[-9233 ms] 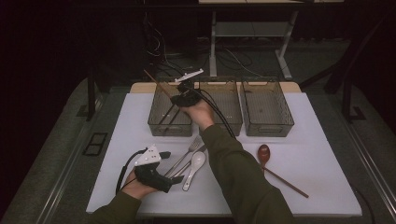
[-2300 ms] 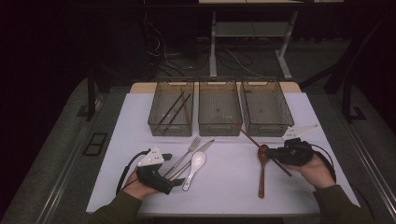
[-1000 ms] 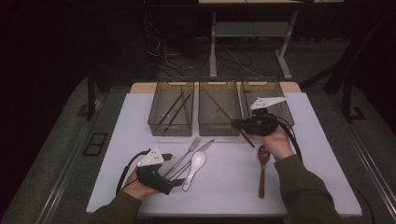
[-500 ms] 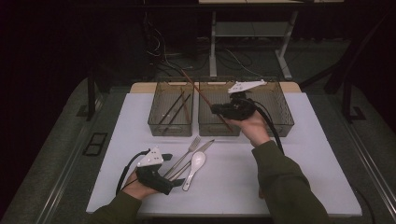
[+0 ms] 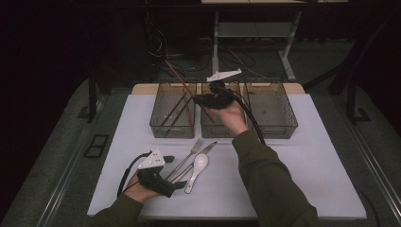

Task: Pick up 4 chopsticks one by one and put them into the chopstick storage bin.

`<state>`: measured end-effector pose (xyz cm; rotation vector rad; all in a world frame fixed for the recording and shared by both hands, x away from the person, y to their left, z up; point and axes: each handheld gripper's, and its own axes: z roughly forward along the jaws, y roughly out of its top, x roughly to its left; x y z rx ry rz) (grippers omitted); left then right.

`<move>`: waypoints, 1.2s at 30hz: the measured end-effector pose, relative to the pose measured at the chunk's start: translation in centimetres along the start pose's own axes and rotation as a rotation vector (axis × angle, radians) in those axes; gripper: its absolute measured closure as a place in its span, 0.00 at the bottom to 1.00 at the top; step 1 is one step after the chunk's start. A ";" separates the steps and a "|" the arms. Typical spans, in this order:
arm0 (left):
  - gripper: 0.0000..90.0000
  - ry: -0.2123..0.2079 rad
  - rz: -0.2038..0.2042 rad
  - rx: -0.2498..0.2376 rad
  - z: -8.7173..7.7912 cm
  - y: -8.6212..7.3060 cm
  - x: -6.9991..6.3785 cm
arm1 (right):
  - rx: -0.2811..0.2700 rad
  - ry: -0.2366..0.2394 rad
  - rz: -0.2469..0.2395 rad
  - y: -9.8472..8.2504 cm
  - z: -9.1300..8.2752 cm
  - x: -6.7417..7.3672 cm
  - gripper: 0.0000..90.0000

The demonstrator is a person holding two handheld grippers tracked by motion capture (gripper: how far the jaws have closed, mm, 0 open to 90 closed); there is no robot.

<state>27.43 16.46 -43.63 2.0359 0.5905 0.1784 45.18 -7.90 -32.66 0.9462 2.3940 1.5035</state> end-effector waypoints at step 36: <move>0.00 -0.015 0.017 0.002 0.0 0.1 -0.2 | 0.267 -0.031 0.056 -0.7 12.1 1.3 0.79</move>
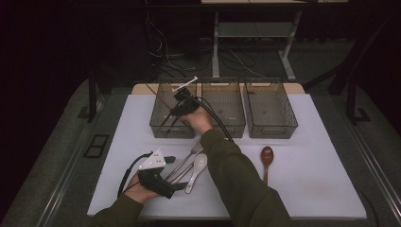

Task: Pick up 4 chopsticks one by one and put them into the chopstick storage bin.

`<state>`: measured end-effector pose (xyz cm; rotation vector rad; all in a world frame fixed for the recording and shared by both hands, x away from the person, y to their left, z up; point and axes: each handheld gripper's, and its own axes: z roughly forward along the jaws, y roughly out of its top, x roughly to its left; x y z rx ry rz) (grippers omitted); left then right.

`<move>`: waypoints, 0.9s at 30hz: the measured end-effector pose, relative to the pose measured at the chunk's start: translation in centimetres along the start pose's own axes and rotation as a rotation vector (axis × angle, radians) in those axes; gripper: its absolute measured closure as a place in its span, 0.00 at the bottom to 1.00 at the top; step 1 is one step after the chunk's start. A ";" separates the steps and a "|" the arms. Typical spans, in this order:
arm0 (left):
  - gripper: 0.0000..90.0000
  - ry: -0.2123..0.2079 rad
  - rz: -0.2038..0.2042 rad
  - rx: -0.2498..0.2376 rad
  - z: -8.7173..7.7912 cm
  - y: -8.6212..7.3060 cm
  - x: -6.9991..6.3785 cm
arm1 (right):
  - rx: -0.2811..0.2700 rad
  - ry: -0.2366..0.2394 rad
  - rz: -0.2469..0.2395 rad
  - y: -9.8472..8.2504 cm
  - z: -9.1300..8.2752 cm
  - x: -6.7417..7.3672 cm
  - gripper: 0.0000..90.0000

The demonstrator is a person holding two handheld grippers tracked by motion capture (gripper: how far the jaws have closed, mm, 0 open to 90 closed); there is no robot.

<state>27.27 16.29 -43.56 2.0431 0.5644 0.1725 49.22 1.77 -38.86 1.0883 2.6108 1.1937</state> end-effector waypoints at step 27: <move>0.00 0.012 -0.001 0.012 0.2 -0.1 0.1 | -0.092 0.046 -0.096 -2.8 -7.9 -0.7 0.34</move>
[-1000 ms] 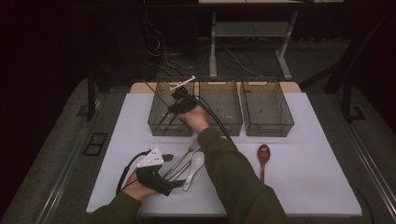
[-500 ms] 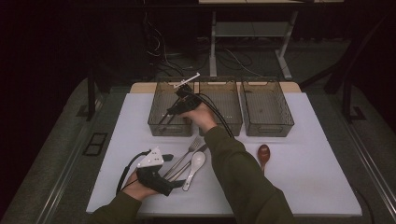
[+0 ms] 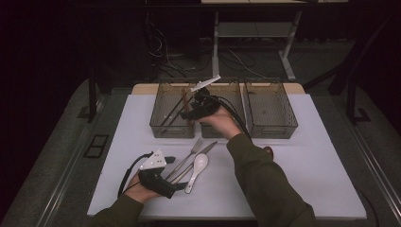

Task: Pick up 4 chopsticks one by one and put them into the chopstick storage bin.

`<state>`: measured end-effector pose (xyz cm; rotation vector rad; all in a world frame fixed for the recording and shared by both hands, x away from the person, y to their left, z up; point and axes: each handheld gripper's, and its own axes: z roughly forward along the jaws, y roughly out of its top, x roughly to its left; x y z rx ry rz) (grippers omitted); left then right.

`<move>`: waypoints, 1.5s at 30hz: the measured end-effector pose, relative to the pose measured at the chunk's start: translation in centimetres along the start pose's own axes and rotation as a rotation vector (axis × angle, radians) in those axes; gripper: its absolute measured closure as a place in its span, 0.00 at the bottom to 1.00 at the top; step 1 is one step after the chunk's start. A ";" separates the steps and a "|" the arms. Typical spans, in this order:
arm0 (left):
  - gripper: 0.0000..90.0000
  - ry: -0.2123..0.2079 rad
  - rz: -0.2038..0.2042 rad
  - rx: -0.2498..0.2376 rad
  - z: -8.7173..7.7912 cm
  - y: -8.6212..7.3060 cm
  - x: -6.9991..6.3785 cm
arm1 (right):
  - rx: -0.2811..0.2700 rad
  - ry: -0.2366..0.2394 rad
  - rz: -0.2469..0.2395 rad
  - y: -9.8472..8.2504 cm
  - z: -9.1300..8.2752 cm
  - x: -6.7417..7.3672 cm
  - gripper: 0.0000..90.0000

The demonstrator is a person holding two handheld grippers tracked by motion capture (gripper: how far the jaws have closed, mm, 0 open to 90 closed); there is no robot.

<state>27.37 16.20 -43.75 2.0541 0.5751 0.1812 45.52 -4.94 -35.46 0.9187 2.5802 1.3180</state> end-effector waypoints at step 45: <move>0.00 0.011 -0.016 0.007 0.0 -0.1 0.2 | -0.122 -0.002 -0.005 -13.2 -13.8 -1.0 0.28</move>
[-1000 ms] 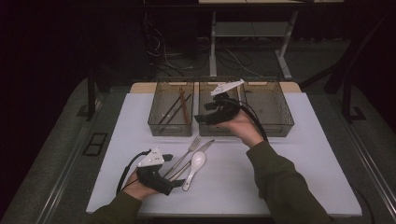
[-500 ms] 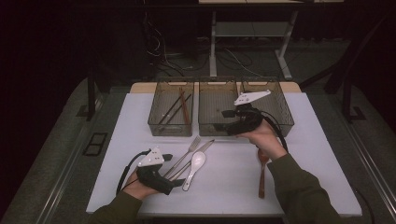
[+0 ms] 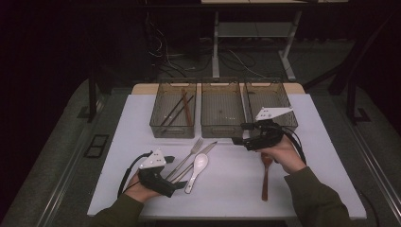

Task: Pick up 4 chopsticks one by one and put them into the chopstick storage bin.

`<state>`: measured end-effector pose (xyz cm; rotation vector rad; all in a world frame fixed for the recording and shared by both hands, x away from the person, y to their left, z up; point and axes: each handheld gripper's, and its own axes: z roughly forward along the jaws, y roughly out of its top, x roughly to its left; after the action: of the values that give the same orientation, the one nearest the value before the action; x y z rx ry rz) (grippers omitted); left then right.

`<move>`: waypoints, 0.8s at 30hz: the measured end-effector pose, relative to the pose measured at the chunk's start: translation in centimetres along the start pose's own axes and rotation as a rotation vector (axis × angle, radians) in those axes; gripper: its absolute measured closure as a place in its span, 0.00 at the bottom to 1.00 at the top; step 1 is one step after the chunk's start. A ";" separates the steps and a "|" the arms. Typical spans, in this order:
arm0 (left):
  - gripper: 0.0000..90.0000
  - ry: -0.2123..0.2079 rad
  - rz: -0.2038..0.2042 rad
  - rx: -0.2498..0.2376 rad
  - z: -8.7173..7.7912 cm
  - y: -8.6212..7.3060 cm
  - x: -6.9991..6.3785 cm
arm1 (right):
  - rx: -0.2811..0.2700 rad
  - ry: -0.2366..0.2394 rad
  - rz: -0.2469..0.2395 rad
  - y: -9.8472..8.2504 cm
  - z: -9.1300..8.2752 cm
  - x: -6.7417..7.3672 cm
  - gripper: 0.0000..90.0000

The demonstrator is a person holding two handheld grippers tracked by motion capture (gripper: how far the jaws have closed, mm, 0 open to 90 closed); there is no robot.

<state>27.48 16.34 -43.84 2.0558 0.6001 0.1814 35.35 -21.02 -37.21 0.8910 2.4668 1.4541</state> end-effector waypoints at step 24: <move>0.00 0.005 -0.006 -0.009 -0.2 0.0 -0.1 | -0.040 -0.124 0.067 -7.3 -4.3 0.5 0.17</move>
<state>27.34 16.42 -43.68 2.0447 0.6073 0.1851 30.16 -26.63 -40.98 1.0321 2.3322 1.4181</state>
